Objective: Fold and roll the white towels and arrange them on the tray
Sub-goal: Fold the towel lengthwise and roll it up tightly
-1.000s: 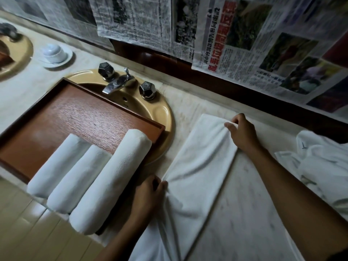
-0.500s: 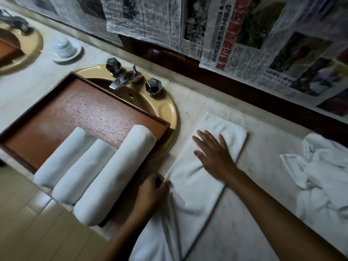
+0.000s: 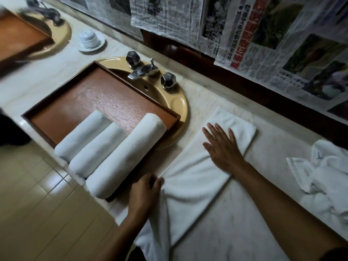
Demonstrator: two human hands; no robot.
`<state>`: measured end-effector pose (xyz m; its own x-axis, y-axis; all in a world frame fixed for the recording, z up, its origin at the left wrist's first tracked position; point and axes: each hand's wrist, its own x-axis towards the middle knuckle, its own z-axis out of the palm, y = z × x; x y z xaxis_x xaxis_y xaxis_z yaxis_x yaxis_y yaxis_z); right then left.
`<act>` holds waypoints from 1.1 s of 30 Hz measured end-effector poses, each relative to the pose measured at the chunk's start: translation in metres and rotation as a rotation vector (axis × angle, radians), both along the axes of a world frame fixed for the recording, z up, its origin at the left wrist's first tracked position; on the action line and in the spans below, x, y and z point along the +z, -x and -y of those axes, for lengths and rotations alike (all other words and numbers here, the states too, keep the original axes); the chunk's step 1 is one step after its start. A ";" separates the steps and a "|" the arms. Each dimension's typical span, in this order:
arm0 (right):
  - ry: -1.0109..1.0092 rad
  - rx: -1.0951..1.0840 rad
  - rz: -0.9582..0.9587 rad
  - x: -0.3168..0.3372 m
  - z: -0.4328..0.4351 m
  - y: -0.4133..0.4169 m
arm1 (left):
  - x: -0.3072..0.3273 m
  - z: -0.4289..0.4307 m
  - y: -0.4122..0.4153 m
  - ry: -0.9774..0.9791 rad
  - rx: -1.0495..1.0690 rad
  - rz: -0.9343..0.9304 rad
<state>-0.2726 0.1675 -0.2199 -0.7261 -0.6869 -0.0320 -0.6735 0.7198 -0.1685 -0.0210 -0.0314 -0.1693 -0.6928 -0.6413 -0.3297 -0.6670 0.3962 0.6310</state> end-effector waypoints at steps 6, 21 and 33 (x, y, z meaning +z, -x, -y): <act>0.065 -0.035 -0.055 0.004 0.004 -0.007 | -0.007 -0.003 0.002 0.018 0.032 0.047; 0.102 0.190 -0.032 -0.009 0.021 -0.117 | 0.010 0.011 -0.038 -0.930 0.069 -0.023; 0.134 0.199 -0.028 -0.010 0.018 -0.116 | -0.009 0.004 -0.073 0.080 0.096 -0.064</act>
